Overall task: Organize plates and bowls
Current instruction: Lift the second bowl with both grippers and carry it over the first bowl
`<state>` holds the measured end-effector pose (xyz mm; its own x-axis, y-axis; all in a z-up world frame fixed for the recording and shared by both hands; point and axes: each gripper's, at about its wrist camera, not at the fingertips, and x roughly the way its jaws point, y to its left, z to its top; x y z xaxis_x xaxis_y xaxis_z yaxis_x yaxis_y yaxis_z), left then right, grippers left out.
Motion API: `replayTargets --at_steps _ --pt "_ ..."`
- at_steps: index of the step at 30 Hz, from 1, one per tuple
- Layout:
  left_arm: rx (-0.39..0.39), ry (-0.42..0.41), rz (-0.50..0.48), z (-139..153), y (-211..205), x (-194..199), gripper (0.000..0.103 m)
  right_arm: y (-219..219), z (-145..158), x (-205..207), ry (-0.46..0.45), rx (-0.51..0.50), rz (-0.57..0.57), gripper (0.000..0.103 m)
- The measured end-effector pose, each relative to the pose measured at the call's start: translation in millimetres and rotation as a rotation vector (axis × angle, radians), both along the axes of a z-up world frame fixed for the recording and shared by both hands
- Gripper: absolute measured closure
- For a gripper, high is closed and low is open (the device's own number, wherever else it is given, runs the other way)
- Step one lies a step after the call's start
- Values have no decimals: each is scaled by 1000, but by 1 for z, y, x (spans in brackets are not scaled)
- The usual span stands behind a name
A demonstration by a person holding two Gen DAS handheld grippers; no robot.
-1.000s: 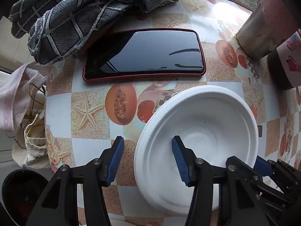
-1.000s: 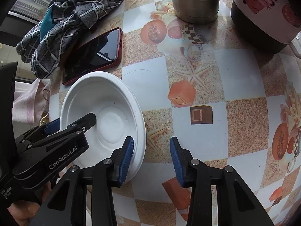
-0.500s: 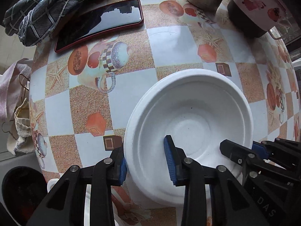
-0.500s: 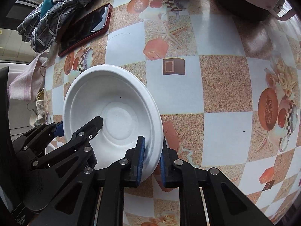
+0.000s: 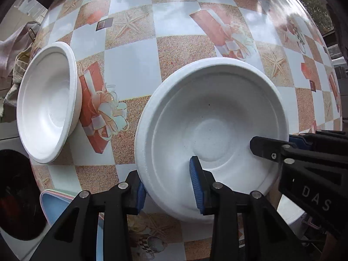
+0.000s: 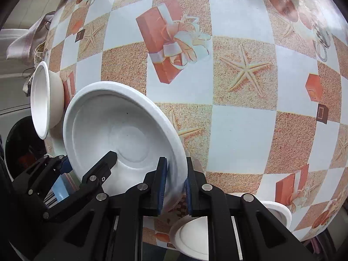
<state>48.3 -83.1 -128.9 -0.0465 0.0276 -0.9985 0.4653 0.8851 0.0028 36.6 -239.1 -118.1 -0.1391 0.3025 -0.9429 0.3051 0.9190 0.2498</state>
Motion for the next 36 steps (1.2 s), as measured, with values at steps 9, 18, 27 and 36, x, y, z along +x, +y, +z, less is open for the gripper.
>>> replayTargets --at_steps 9,18,27,36 --pt "-27 -1 36 17 49 -2 65 30 14 -8 -25 -2 28 86" --pt "-46 -36 -15 56 48 -26 65 25 35 -37 -48 7 -12 86" --pt "-62 -64 -164 93 2 -49 64 2 60 -66 -86 -5 -86 86" --pt "-95 -74 -361 99 -44 -63 61 -25 70 -114 -93 0 -263 86"
